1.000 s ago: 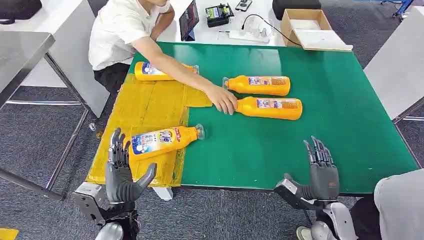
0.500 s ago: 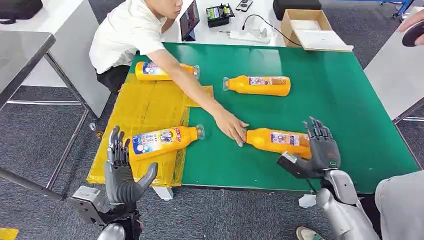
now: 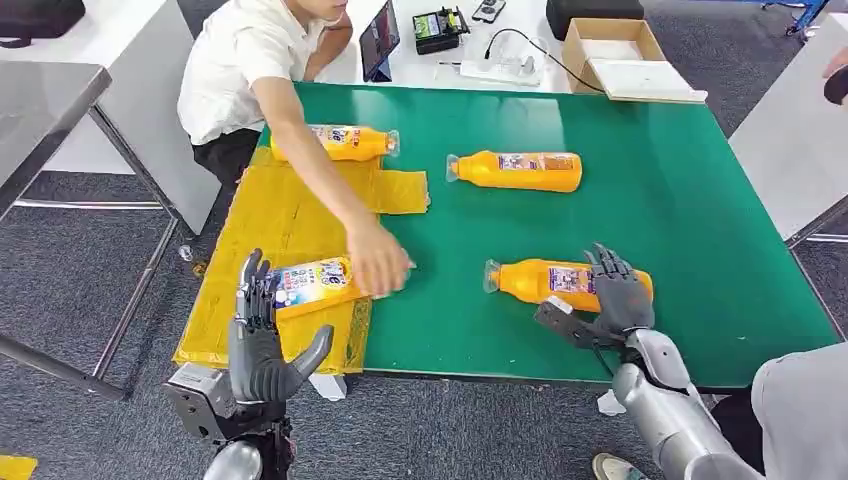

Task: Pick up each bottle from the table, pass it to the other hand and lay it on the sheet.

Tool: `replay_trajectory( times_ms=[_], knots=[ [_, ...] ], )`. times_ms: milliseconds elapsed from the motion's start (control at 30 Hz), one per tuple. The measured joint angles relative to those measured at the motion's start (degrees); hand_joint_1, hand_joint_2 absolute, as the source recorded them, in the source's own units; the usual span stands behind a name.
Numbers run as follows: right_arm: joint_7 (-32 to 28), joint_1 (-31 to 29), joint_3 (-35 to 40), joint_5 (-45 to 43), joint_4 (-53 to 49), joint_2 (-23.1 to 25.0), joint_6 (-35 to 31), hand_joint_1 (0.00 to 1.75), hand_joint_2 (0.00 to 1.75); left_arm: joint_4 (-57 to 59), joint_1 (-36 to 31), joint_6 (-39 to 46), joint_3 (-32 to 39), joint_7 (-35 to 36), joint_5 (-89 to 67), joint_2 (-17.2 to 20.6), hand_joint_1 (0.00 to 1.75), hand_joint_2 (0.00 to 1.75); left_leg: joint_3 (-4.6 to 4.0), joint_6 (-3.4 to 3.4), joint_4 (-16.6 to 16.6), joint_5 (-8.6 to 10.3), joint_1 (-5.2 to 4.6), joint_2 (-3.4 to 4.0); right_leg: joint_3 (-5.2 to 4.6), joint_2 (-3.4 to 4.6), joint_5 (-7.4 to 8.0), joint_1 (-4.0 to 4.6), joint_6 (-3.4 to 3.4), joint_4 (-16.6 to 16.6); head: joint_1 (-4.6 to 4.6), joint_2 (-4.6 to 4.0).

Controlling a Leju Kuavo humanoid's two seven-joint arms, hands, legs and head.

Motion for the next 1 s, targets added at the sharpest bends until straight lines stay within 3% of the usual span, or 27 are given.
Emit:
replay_trajectory(
  times_ms=[267, 667, 700, 733, 1000],
  knots=[
    [20.1, -4.6, 4.3, 8.7, 2.5, 1.8, 7.4, 0.00, 1.75, 0.1, 0.5, 1.0, -0.6, 2.8, -1.7, 0.0, 0.00, 1.75, 0.35, 0.00, 0.0, -0.01, 0.01, 0.05, 0.28, 0.03, -0.01, 0.01, -0.02, 0.0, 0.00, 0.00],
    [22.3, -5.8, 6.9, 10.0, 3.3, 2.8, 9.4, 0.00, 1.75, 0.1, 0.8, 1.0, -0.8, 3.3, -2.2, 0.0, 0.00, 1.75, 0.54, 0.00, 0.0, 0.00, 0.01, 0.04, 0.45, 0.02, 0.01, 0.01, -0.02, 0.0, 0.02, 0.00],
    [22.8, -6.0, 7.1, 10.1, 3.3, 2.9, 9.8, 1.08, 1.75, 0.1, 0.8, 1.0, -0.8, 3.5, -2.4, 0.0, 0.00, 1.75, 0.55, 0.00, 0.0, -0.01, 0.01, 0.04, 0.46, 0.03, 0.01, 0.02, -0.02, 0.0, 0.02, 0.00],
    [23.4, -6.1, 7.2, 10.3, 3.3, 3.0, 10.6, 1.71, 1.75, 0.1, 0.8, 1.0, -0.8, 3.7, -2.6, 0.0, 0.00, 1.75, 0.56, -0.01, 0.0, 0.00, 0.01, 0.05, 0.46, 0.03, 0.01, 0.02, -0.02, 0.0, 0.00, 0.00],
    [23.2, -7.6, 7.7, 9.1, 3.9, 3.2, 17.7, 1.75, 1.75, 0.1, 0.6, -0.3, -0.8, 4.7, -3.3, -0.6, 0.00, 1.75, 0.68, 0.00, 0.0, 0.00, -0.01, 0.03, 0.58, 0.02, 0.01, 0.00, -0.02, 0.0, 0.02, 0.00]
  ],
)
